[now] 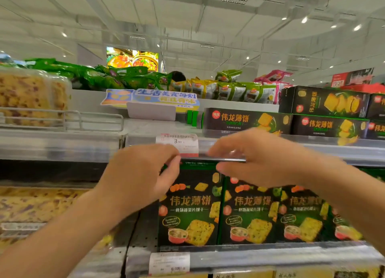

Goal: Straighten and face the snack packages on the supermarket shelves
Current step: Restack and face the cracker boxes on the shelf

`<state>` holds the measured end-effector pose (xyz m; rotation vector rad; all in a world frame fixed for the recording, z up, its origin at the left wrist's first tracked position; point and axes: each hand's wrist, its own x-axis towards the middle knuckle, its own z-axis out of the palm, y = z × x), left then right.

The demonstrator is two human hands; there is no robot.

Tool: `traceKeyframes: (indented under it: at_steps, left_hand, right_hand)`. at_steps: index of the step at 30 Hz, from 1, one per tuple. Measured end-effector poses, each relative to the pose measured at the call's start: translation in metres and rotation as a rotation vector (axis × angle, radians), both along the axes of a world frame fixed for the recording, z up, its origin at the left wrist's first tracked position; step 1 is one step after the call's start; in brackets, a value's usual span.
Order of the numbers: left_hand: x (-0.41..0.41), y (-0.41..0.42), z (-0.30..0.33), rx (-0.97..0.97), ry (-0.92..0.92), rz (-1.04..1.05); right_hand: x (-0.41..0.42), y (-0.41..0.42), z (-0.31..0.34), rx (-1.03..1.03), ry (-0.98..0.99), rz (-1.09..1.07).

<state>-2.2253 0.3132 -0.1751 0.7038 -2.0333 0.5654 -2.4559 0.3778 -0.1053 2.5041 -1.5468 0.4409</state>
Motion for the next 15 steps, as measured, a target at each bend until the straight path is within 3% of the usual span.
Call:
traceKeyframes:
  at_steps: [3,5,8,12,15]
  left_hand:
    - [-0.018,-0.015,0.049,-0.162,-0.064,0.013]
    - [-0.028,-0.038,0.07,-0.064,-0.098,0.09]
    - [-0.04,-0.072,0.086,0.209,-0.136,0.264]
    - [-0.045,-0.096,0.084,0.464,-0.092,0.228]
    - [-0.042,-0.105,0.084,0.592,-0.099,0.209]
  right_hand:
    - [-0.016,-0.012,0.057,-0.136,-0.2,-0.039]
    - [-0.029,-0.035,0.088,-0.222,-0.246,-0.091]
    - [-0.044,-0.08,0.121,-0.269,-0.144,-0.201]
    - [-0.059,-0.149,0.134,-0.052,0.081,-0.341]
    - [-0.064,-0.192,0.128,0.194,0.066,-0.366]
